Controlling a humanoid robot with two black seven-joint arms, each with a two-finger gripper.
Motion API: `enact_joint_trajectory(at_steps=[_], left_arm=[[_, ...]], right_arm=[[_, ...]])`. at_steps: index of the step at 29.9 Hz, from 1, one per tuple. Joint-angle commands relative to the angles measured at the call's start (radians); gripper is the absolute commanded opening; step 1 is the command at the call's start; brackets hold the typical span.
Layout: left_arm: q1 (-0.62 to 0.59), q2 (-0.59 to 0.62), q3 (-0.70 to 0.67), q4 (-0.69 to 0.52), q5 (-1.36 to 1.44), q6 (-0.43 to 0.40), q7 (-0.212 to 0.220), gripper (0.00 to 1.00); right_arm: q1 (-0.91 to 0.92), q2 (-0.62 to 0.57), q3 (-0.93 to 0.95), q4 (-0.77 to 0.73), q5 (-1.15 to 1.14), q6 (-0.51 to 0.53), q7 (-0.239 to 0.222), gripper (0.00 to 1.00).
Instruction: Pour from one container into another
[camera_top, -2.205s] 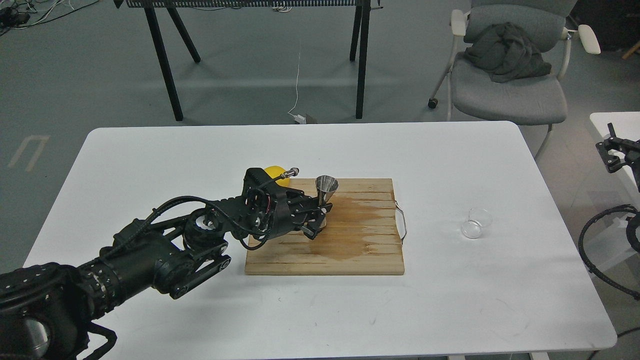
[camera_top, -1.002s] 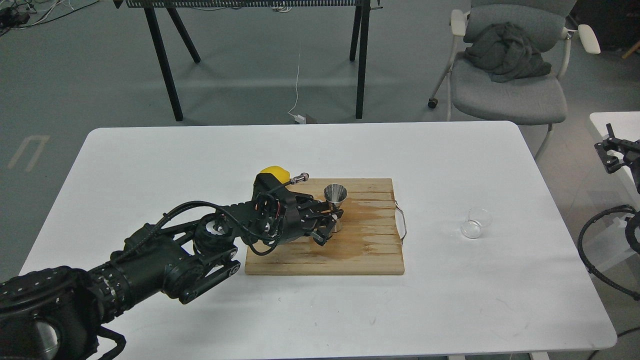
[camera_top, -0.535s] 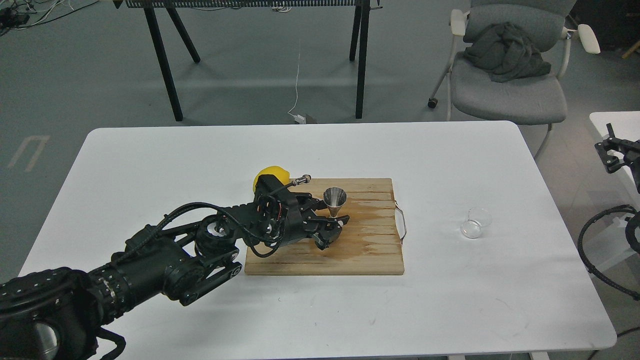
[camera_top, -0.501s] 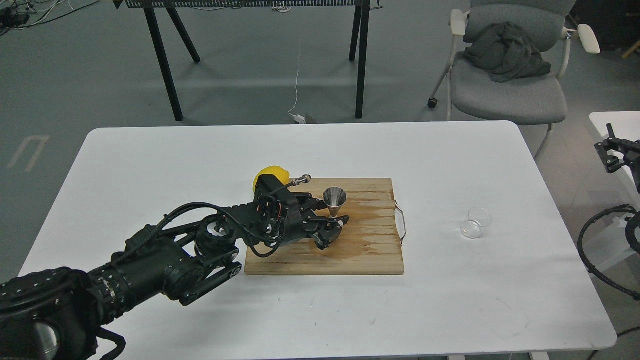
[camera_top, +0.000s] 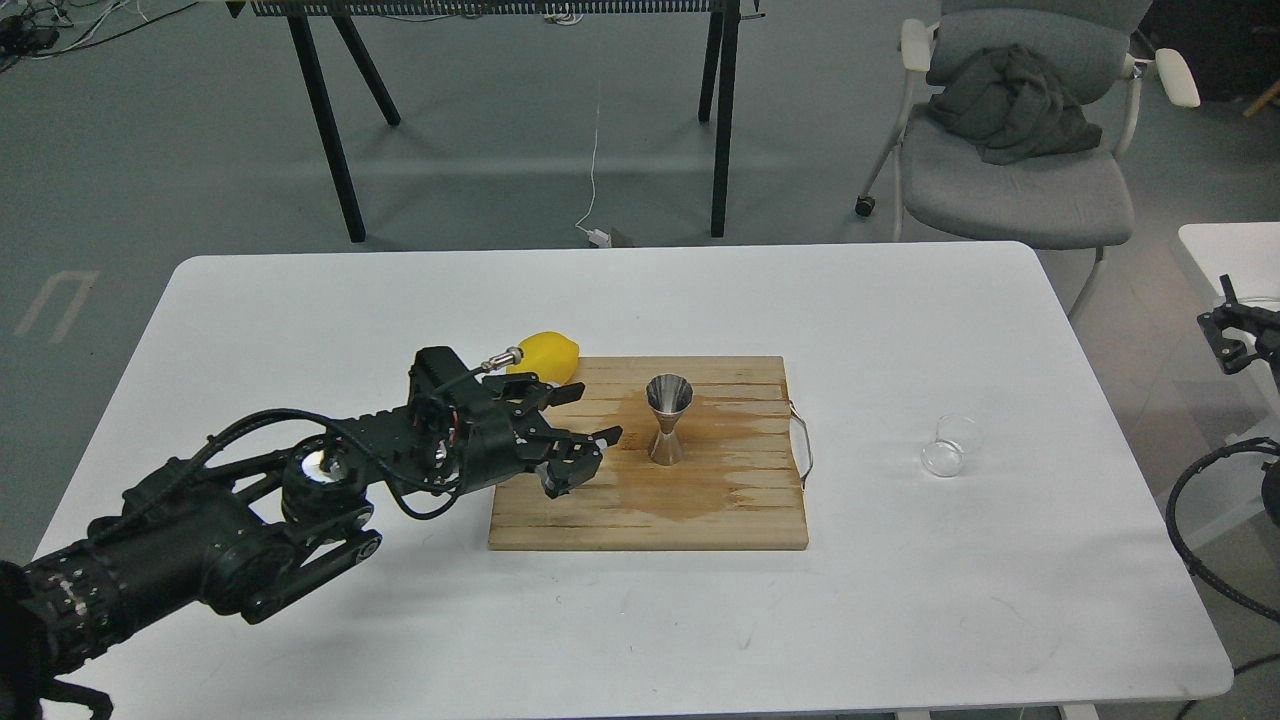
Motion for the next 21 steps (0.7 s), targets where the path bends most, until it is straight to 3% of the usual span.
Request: enact_joint_trajectory(at_steps=[1, 3, 10, 14, 21], left_arm=[[0.038, 0.041, -0.050, -0.039, 0.000, 0.180, -0.070, 0.91], [0.036, 0.042, -0.082, -0.039, -0.003, 0.197, -0.100, 0.93], [-0.031, 0.070, -0.168, -0.039, -0.451, 0.113, -0.106, 0.94], [-0.111, 0.073, -0.250, -0.034, -0.737, -0.081, -0.107, 0.95], [-0.163, 0.070, -0.444, 0.018, -1.273, -0.341, -0.106, 0.99]], right_arm=[[-0.060, -0.023, 0.001, 0.001, 0.002, 0.000, 0.001, 1.00], [-0.094, -0.033, 0.003, 0.004, 0.003, 0.000, 0.001, 1.00], [-0.230, -0.104, 0.035, 0.145, 0.007, 0.000, 0.003, 1.00], [-0.313, -0.141, 0.066, 0.274, 0.007, 0.000, 0.003, 1.00], [-0.439, -0.162, 0.115, 0.403, 0.010, 0.000, -0.005, 1.00]])
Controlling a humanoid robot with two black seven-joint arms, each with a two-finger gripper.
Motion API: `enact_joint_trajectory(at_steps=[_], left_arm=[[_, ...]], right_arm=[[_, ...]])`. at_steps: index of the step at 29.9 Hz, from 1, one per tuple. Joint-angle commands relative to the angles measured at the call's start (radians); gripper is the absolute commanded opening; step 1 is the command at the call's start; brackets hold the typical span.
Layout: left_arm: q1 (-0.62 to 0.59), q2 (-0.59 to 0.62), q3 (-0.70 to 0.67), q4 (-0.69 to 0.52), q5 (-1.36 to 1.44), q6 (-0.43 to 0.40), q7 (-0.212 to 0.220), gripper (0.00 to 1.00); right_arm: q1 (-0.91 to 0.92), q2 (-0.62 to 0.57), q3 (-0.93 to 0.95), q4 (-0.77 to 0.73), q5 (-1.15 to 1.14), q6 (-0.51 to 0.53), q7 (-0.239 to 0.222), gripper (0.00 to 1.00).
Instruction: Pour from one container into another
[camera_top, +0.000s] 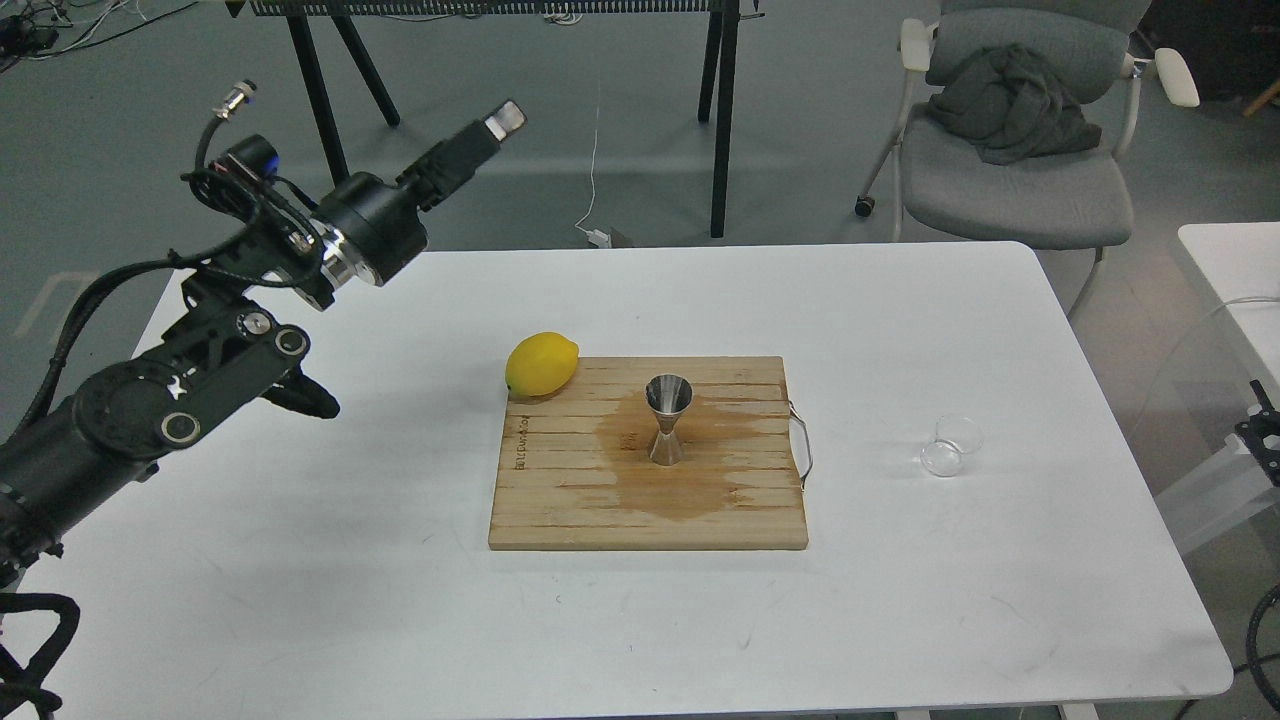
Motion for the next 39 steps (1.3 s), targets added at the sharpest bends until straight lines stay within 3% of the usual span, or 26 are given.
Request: enact_joint_trajectory(at_steps=[1, 5, 9, 14, 15, 19, 21, 27, 39], left_arm=[[-0.013, -0.002, -0.096, 0.048, -0.294, -0.113, 0.001, 0.99], [-0.020, -0.003, -0.145, 0.106, -0.549, -0.134, 0.000, 1.00], [-0.034, -0.002, -0.151, 0.171, -0.759, -0.216, 0.010, 1.00], [-0.039, -0.005, -0.150, 0.241, -1.018, -0.254, 0.038, 1.00], [-0.037, -0.005, -0.148, 0.250, -1.072, -0.268, 0.072, 1.00], [-0.029, -0.006, -0.151, 0.287, -1.285, -0.300, 0.275, 1.00], [-0.029, -0.005, -0.150, 0.309, -1.373, -0.302, 0.317, 1.00], [-0.029, -0.006, -0.150, 0.389, -1.399, -0.338, 0.323, 1.00], [-0.028, -0.005, -0.145, 0.392, -1.399, -0.355, 0.313, 1.00]], right_arm=[[-0.075, -0.004, 0.034, 0.057, 0.004, 0.000, -0.011, 1.00], [-0.131, -0.001, 0.040, 0.112, 0.030, 0.000, -0.014, 1.00], [-0.182, 0.015, 0.026, 0.165, 0.096, 0.000, -0.015, 1.00], [-0.260, 0.062, 0.025, 0.321, 0.216, 0.000, -0.014, 1.00], [-0.280, 0.079, 0.025, 0.362, 0.222, 0.000, -0.014, 1.00], [-0.313, 0.137, 0.005, 0.467, 0.219, 0.000, -0.015, 1.00], [-0.313, 0.143, -0.035, 0.473, 0.219, 0.000, -0.015, 1.00], [-0.332, 0.148, -0.093, 0.462, 0.222, 0.000, -0.015, 1.00], [-0.273, 0.307, -0.121, 0.360, 0.202, 0.000, -0.015, 0.99]])
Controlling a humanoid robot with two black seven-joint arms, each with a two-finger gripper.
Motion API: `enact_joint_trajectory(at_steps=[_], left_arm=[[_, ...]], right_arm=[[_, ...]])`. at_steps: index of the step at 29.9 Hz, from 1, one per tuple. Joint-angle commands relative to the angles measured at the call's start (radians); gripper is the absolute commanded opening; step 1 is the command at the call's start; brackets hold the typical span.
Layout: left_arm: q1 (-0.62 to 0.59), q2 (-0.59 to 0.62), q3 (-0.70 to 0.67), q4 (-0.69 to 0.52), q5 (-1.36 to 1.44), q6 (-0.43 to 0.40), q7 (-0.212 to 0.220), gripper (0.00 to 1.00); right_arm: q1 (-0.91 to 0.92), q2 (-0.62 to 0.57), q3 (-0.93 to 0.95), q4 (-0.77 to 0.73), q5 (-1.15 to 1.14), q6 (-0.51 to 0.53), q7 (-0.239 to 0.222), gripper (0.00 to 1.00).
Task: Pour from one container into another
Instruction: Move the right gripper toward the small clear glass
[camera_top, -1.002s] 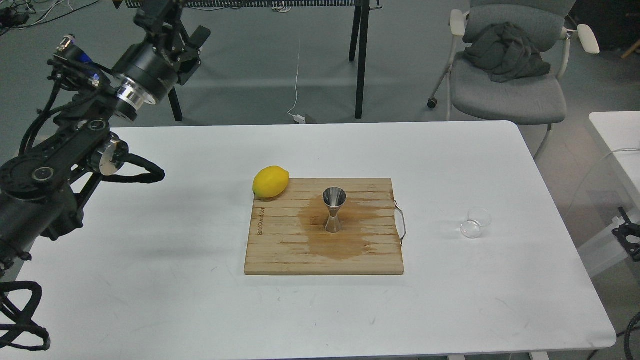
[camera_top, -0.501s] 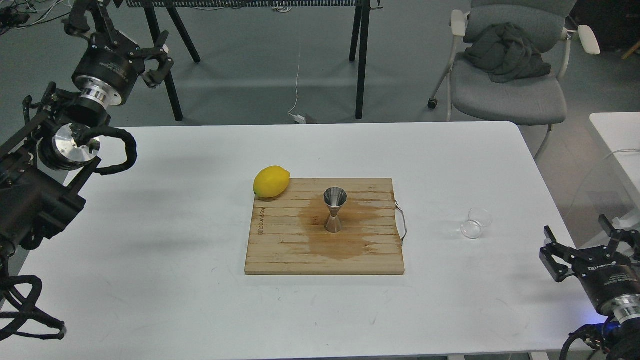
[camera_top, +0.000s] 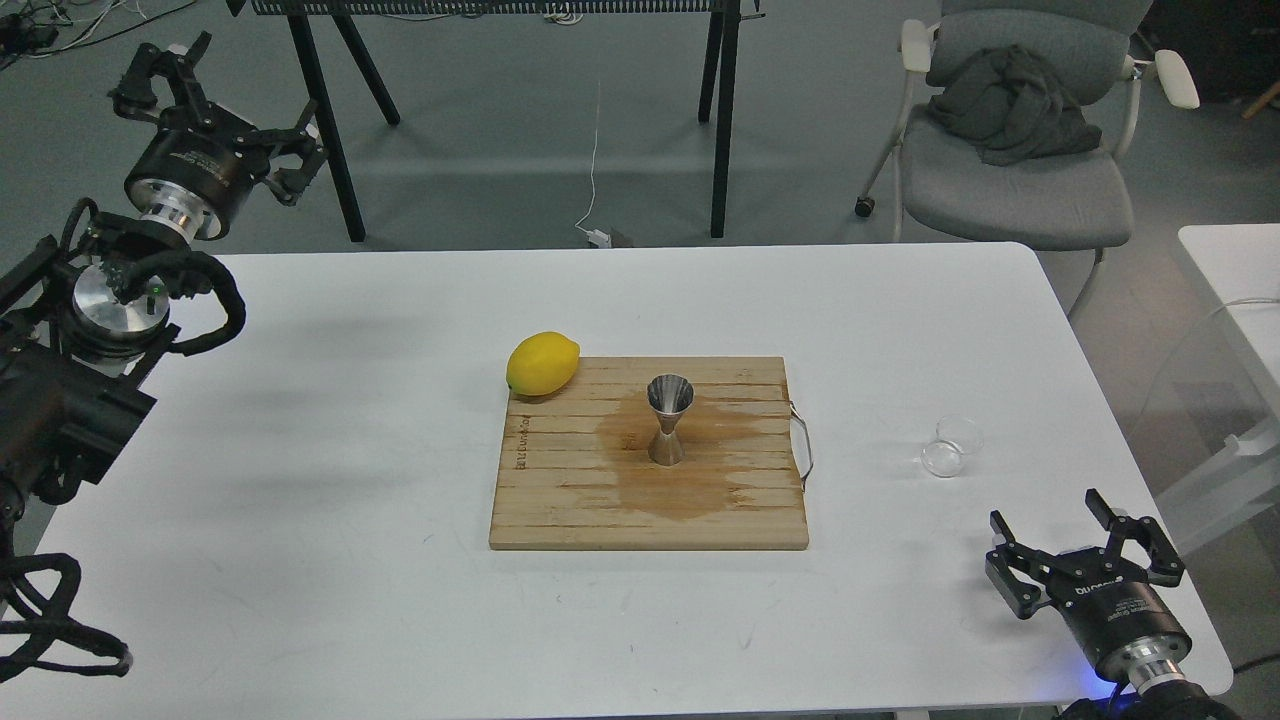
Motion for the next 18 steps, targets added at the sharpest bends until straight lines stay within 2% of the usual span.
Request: enact_joint_trajectory(at_steps=[1, 7, 18], left_arm=[[0.001, -0.001, 0.002, 0.001, 0.001, -0.009, -0.001, 1.00], [0.001, -0.001, -0.001, 0.002, 0.001, -0.012, -0.003, 1.00], [0.001, 0.002, -0.001, 0.002, 0.001, -0.020, -0.003, 1.00]], right_arm=[[0.023, 0.049, 0.000, -0.033, -0.010, 0.000, 0.000, 0.99], [0.087, 0.131, 0.018, -0.119, -0.012, 0.000, 0.006, 0.99], [0.113, 0.123, 0.002, -0.127, -0.015, 0.000, -0.003, 0.99]])
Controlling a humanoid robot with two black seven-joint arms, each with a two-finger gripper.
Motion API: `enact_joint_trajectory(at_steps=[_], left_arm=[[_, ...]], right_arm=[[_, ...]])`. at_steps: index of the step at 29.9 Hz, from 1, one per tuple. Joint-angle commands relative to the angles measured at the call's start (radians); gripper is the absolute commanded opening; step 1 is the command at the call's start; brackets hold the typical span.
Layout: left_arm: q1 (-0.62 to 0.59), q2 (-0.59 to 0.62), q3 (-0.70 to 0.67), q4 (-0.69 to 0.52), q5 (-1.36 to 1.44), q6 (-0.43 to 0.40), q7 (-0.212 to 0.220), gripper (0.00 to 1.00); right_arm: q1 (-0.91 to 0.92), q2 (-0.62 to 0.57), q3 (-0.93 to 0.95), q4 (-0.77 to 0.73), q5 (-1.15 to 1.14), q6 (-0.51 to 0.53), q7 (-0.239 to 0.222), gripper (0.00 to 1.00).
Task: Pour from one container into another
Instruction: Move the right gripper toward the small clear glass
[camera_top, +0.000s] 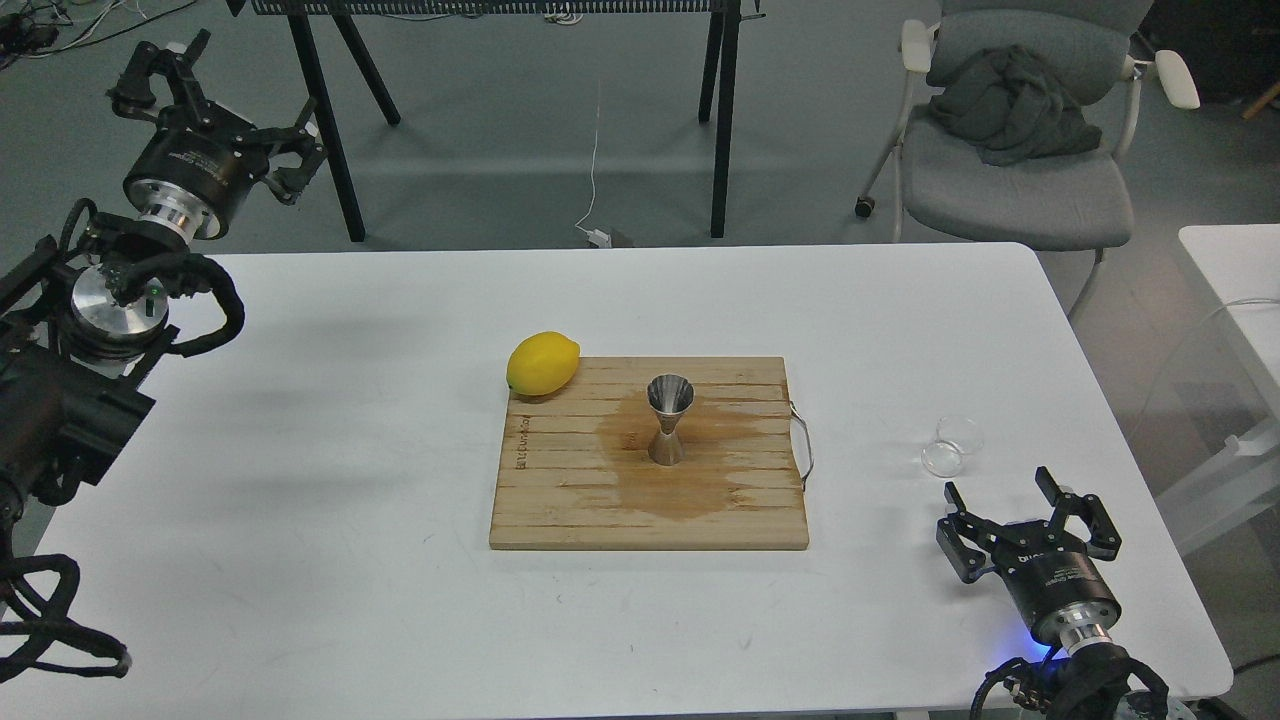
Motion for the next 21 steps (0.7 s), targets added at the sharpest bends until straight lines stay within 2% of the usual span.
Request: enact_joint_trajectory(at_steps=[1, 21], left_arm=[[0.000, 0.001, 0.000, 0.000, 0.000, -0.003, 0.000, 1.00], [0.008, -0.001, 0.005, 0.000, 0.002, -0.013, -0.003, 1.00]], right_arm=[[0.004, 0.000, 0.001, -0.007, 0.000, 0.000, 0.000, 0.99], [0.012, 0.006, 0.016, 0.058, 0.023, 0.000, -0.010, 0.98]])
